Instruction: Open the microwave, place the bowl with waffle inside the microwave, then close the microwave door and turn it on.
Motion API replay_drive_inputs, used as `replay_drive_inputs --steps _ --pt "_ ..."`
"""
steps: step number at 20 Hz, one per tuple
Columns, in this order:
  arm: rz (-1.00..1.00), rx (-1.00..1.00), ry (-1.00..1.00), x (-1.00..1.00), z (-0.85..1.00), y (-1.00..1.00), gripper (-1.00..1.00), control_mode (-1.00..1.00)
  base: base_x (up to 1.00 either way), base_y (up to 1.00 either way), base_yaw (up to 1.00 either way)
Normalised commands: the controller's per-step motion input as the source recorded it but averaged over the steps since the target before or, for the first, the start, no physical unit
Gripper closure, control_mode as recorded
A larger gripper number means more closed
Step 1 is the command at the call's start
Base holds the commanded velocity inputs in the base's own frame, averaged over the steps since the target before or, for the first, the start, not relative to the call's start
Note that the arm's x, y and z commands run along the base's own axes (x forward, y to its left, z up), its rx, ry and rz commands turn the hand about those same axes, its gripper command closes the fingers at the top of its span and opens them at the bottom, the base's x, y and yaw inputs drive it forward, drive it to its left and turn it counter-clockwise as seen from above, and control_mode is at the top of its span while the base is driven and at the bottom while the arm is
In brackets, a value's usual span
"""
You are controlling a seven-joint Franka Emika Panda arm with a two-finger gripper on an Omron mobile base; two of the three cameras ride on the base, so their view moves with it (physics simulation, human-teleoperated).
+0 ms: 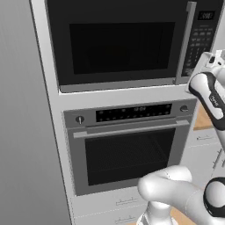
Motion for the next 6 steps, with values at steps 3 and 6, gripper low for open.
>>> replay_drive_inputs --steps 3,6 --pt "-0.02 -0.21 0.0 0.82 -0.23 0.45 1.0 -1.0 0.0 0.0 0.0" --pt "-0.06 -0.28 0.0 1.0 -0.37 0.71 1.0 -1.0 0.0 0.0 0.0"
